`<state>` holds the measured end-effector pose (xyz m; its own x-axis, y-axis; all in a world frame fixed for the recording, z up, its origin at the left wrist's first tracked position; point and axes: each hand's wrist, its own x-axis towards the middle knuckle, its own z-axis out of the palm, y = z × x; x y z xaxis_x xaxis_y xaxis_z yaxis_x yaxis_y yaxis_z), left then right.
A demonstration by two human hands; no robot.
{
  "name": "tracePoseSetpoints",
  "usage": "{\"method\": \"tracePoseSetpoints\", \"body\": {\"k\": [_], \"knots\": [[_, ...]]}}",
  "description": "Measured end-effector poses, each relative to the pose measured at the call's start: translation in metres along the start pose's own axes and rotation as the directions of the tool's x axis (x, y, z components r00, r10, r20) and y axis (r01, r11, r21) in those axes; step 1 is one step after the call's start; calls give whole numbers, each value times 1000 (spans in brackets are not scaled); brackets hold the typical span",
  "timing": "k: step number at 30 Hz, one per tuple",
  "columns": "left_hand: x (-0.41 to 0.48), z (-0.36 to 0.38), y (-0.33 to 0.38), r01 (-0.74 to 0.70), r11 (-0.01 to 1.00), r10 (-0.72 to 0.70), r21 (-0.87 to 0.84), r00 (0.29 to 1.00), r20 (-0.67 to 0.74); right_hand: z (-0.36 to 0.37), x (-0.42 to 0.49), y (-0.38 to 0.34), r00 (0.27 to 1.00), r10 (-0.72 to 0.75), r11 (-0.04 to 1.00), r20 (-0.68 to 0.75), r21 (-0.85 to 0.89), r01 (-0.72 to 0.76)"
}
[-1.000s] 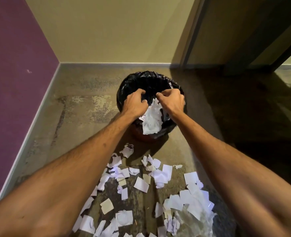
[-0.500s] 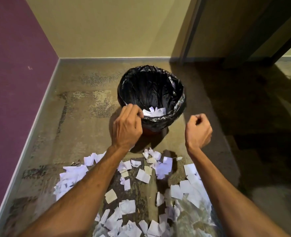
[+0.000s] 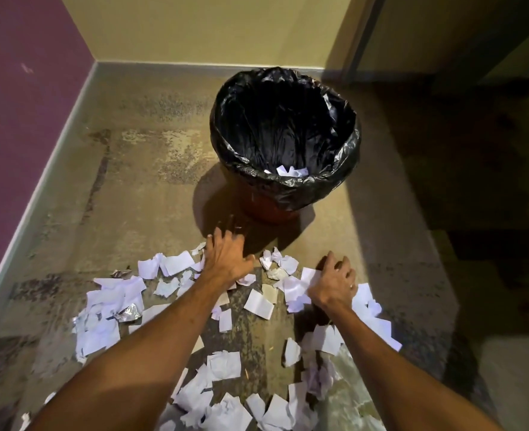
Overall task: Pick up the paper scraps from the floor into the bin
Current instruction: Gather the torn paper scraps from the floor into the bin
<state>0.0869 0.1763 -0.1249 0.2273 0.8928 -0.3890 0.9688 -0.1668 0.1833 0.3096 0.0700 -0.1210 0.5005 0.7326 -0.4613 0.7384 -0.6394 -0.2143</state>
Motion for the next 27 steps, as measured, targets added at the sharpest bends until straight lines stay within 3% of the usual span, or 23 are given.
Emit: {"method": "tracePoseSetpoints", "body": {"k": [4, 9, 15, 20, 27], "knots": [[4, 17, 1, -10, 999, 17, -49, 988, 154, 10, -1, -1, 995, -87, 996, 52, -30, 88], [-36, 41, 7, -146, 975, 162, -167, 983, 89, 23, -19, -26, 973, -230, 973, 18, -11, 230], [-78, 51, 7, -207, 977, 211, -45, 971, 112, 29, -44, -33, 884, -409, 903, 228, -36, 427], [-94, 55, -2, -211, 975, 198, 70, 967, 160, 25, -49, -22, 860, -429, 888, 276, -46, 458], [-87, 56, 0, -222, 974, 215, 43, 968, 125, 27, -30, -19, 863, -364, 876, 351, -187, 445]]}}
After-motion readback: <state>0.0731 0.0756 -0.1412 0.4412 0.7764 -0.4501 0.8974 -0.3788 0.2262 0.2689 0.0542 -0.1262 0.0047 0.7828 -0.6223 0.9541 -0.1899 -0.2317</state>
